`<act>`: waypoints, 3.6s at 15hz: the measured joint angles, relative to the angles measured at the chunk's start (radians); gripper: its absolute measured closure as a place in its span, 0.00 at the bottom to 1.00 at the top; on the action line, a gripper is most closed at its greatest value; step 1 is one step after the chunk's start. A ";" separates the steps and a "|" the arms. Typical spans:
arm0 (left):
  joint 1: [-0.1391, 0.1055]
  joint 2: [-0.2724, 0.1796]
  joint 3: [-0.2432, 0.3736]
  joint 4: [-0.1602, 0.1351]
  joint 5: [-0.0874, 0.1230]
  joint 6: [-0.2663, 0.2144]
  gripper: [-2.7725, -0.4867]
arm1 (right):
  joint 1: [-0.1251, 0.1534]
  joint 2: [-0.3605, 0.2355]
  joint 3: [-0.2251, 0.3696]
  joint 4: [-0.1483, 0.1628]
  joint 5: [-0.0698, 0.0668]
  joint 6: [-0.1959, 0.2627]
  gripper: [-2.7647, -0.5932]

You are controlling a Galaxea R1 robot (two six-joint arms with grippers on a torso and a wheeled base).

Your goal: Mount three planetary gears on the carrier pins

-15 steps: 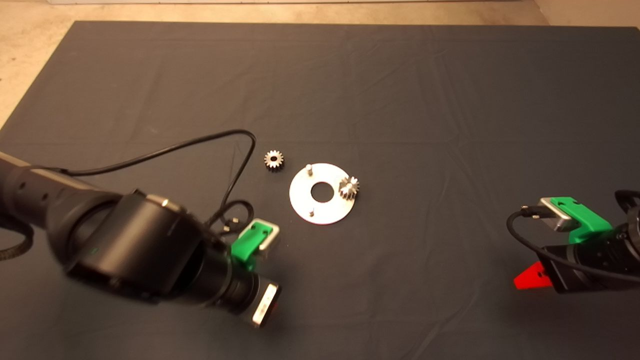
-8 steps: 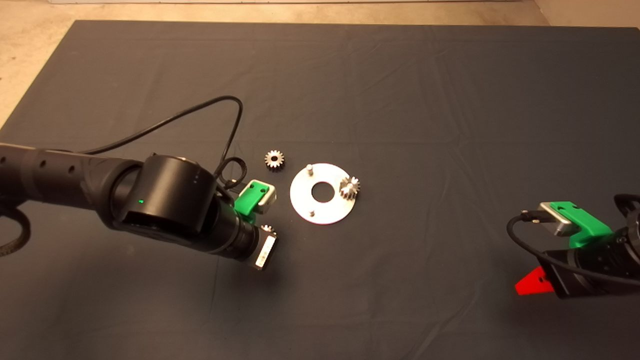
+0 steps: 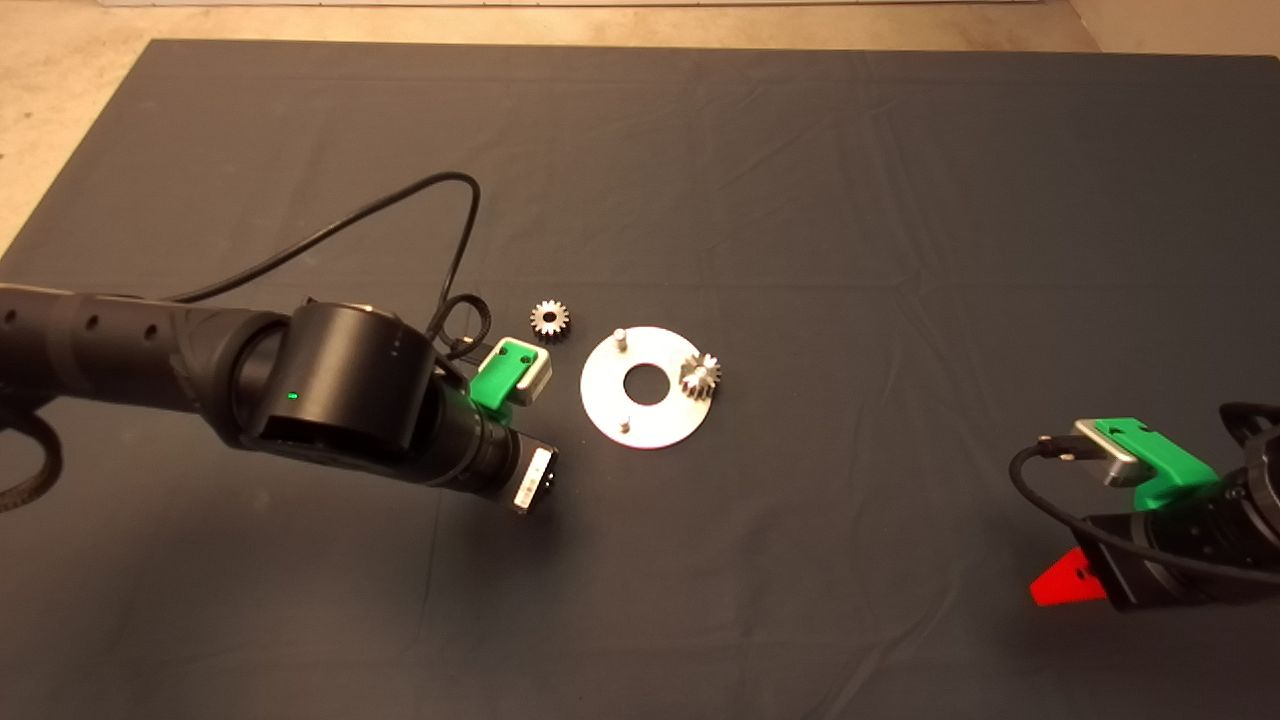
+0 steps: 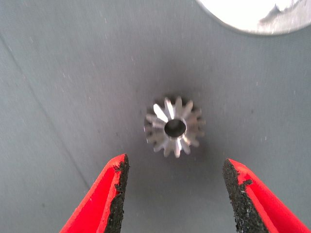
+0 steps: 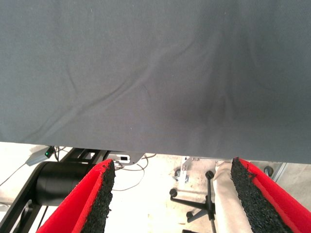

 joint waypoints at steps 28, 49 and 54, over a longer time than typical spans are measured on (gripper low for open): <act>0.112 0.019 -0.003 0.164 0.000 0.000 0.64 | -0.010 0.000 0.000 0.000 0.000 0.000 0.46; 0.131 0.013 -0.027 0.218 0.000 0.043 0.58 | -0.010 0.000 0.000 0.001 0.000 0.000 0.46; 0.131 0.012 -0.029 0.223 0.000 0.049 0.51 | -0.011 0.000 0.000 0.001 0.000 0.000 0.46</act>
